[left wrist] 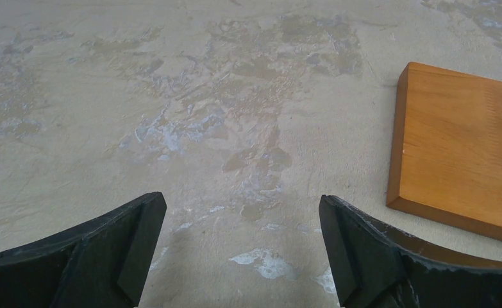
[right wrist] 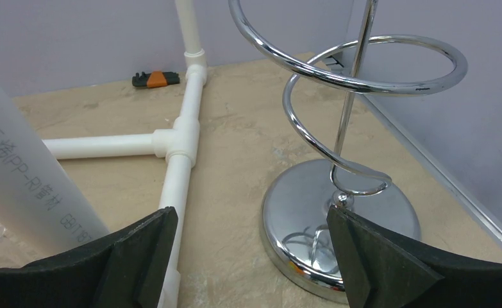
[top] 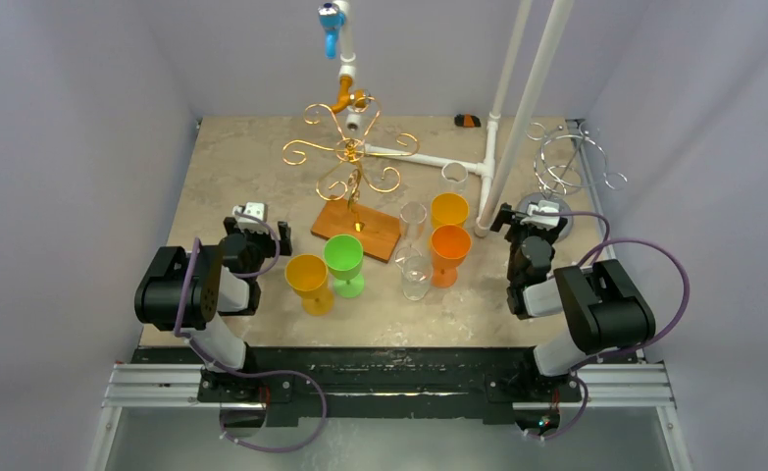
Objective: Place the wine glass upside down on the wine glass rack
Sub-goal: Adjust the wine rack at the center of the board.
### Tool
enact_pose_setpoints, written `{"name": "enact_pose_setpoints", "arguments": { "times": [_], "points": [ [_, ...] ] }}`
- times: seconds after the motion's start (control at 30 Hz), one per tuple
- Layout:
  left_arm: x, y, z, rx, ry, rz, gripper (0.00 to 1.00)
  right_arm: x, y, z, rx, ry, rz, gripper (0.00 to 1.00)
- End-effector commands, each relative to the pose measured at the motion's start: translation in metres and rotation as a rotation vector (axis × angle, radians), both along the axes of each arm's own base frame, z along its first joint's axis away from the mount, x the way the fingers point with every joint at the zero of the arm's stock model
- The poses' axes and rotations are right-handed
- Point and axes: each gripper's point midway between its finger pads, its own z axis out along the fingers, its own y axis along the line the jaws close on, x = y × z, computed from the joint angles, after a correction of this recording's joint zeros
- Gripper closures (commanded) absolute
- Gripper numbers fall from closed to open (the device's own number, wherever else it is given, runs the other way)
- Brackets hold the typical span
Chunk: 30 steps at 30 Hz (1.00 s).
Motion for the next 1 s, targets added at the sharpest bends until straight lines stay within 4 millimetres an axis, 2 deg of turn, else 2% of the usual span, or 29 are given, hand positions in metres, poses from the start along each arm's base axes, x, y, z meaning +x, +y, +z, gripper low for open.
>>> {"name": "enact_pose_setpoints", "arguments": {
  "times": [0.0, 0.17, 0.2, 0.33, 0.4, 0.53, 0.63, 0.73, 0.87, 0.93, 0.97],
  "points": [
    [0.012, -0.005, 0.030, 0.013, -0.113, -0.031, 0.00, 0.007, 0.002, 0.020, 0.008, -0.061, 0.003, 0.01],
    [0.013, -0.005, 0.030, 0.013, -0.113, -0.031, 0.00, 0.007, 0.001, 0.020, 0.011, -0.059, -0.006, 0.01],
    [0.013, -0.005, 0.029, 0.016, -0.110, -0.032, 0.00, 0.004, -0.006, 0.024, 0.008, -0.068, -0.041, 0.01],
    [0.012, -0.012, 0.034, 0.019, -0.124, -0.068, 0.00, -0.002, -0.009, 0.036, 0.003, -0.059, -0.060, 0.01],
    [0.015, -0.010, 0.042, 0.013, -0.121, -0.066, 0.00, -0.007, -0.011, 0.056, 0.013, -0.083, -0.067, 0.01],
    [0.035, -0.008, 0.063, 0.006, -0.053, -0.057, 0.00, -0.023, -0.006, 0.089, 0.085, -0.158, -0.030, 0.01],
    [0.036, -0.013, 0.071, -0.005, 0.014, -0.089, 0.00, -0.027, 0.004, 0.105, 0.122, -0.111, 0.024, 0.01],
    [0.037, -0.015, 0.082, -0.020, 0.059, -0.110, 0.00, -0.026, 0.016, 0.109, 0.106, 0.009, 0.073, 0.01],
    [0.039, -0.017, 0.097, -0.050, 0.133, -0.119, 0.00, -0.029, 0.041, 0.129, 0.228, 0.018, 0.187, 0.01],
    [0.040, -0.017, 0.106, -0.066, 0.170, -0.116, 0.00, -0.034, 0.062, 0.144, 0.288, 0.002, 0.296, 0.01],
    [0.040, -0.017, 0.112, -0.072, 0.183, -0.116, 0.00, -0.040, 0.085, 0.154, 0.317, -0.013, 0.432, 0.01]
  ]
}}
